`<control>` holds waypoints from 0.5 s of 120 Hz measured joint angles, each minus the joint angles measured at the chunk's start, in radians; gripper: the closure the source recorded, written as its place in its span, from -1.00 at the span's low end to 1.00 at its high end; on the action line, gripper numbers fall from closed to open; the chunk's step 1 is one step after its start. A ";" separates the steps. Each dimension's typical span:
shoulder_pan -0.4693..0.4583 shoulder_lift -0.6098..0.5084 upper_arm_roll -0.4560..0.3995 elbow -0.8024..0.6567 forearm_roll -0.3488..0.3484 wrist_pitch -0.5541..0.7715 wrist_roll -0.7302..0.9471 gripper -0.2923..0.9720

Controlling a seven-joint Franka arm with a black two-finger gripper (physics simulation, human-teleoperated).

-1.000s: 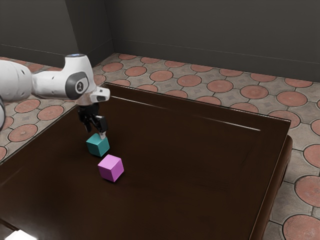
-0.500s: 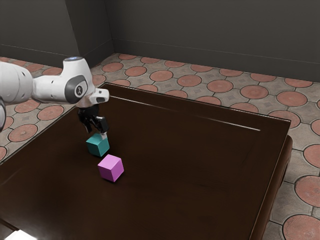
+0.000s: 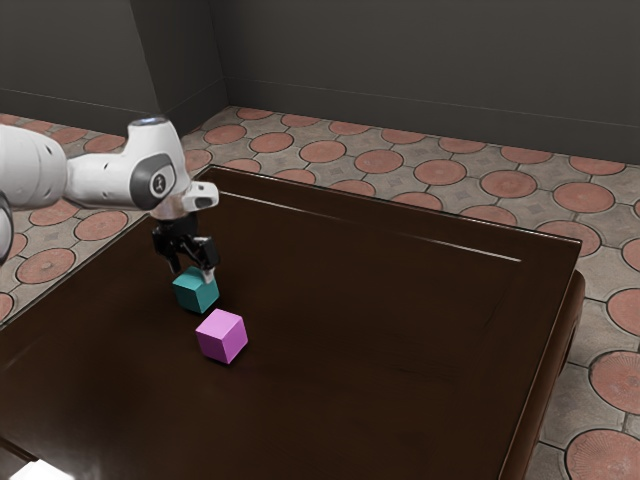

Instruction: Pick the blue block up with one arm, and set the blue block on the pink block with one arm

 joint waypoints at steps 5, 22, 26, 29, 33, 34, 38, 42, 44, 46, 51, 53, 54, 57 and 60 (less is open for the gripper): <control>0.000 0.001 0.000 -0.002 0.001 0.000 -0.007 -0.54; 0.000 0.008 0.000 -0.006 0.019 0.013 -0.010 -0.54; 0.000 0.011 0.000 -0.005 0.021 0.018 -0.008 -0.54; 0.000 0.013 0.000 -0.005 0.023 0.021 -0.007 -0.54; 0.000 0.015 0.000 -0.005 0.024 0.024 -0.004 -0.54; 0.000 0.016 0.000 -0.005 0.025 0.025 -0.004 -0.54; 0.000 0.019 0.000 -0.005 0.027 0.029 -0.001 -0.54; 0.000 0.023 -0.001 -0.006 0.031 0.036 0.003 -0.54; 0.000 0.024 -0.002 -0.006 0.032 0.039 0.004 -0.54; 0.000 0.025 -0.002 -0.006 0.034 0.042 0.006 -0.54; 0.000 0.026 -0.003 -0.006 0.037 0.049 0.011 -0.54; 0.000 0.026 -0.003 -0.006 0.038 0.051 0.012 -0.54; 0.000 0.027 -0.003 -0.007 0.038 0.052 0.013 -0.54; 0.000 0.027 -0.003 -0.008 0.039 0.055 0.015 -0.54; -0.001 0.027 -0.003 -0.009 0.040 0.057 0.018 -0.54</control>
